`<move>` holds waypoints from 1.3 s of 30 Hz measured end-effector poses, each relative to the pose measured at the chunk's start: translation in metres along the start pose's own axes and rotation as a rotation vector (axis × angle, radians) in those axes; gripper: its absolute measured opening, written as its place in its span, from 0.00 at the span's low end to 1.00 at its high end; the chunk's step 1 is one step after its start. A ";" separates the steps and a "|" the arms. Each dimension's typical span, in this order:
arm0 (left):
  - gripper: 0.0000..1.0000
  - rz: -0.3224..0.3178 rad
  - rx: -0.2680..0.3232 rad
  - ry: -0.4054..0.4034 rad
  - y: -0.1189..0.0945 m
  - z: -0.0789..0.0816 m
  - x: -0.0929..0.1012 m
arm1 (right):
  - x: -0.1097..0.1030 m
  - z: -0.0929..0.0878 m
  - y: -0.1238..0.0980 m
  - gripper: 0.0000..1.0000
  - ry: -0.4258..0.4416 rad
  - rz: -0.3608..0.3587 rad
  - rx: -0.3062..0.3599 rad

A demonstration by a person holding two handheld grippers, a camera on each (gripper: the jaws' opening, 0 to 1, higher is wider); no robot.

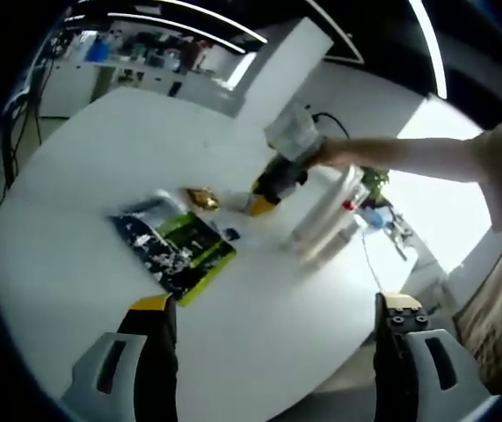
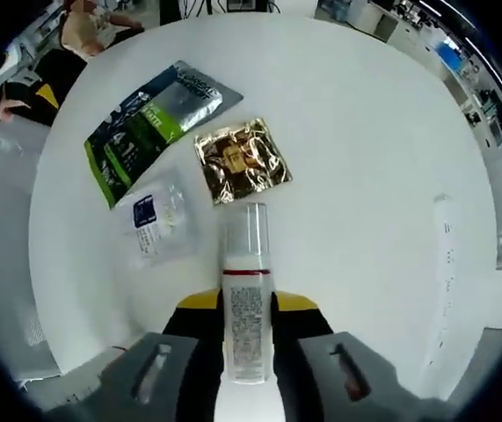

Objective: Arrange the skincare products in the storage area until every visible bottle or jar stands upright without overlapping.

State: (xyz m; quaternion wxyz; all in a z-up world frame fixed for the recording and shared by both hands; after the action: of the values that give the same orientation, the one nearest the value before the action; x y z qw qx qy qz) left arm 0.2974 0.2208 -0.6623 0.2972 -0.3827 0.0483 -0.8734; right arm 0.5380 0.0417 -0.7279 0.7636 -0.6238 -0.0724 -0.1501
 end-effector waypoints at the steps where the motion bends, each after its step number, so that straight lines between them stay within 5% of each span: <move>1: 0.91 0.001 0.003 0.001 -0.001 0.001 0.000 | 0.000 -0.001 -0.001 0.20 -0.019 -0.009 -0.005; 4: 0.91 -0.003 0.014 0.001 -0.001 0.003 0.002 | -0.001 -0.003 -0.006 0.20 -0.047 -0.023 -0.001; 19: 0.91 -0.031 0.026 0.053 0.000 0.013 0.019 | 0.026 -0.010 -0.049 0.20 0.073 -0.117 0.073; 31: 0.91 -0.044 0.030 0.107 -0.002 0.024 0.034 | 0.033 0.008 -0.105 0.19 0.366 -0.158 0.307; 39: 0.91 -0.043 0.034 0.139 -0.005 0.032 0.042 | 0.032 0.011 -0.148 0.19 0.453 -0.220 0.435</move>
State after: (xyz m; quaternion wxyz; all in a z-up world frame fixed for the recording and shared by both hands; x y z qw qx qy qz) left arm 0.2947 0.2062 -0.6115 0.2807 -0.3170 0.0455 -0.9048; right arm 0.5224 0.0223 -0.5784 0.8548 -0.3856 0.0021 -0.3474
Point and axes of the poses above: the point that each gripper's makers call its tool centre point, and the gripper's own axes: y roughly forward along the fingers, x roughly to its right, z roughly out of its top, the point moved 6 cm from there along -y, roughly backward along the fingers, and after that the axes turned 14 degrees about -z, right-handed, at the moved point
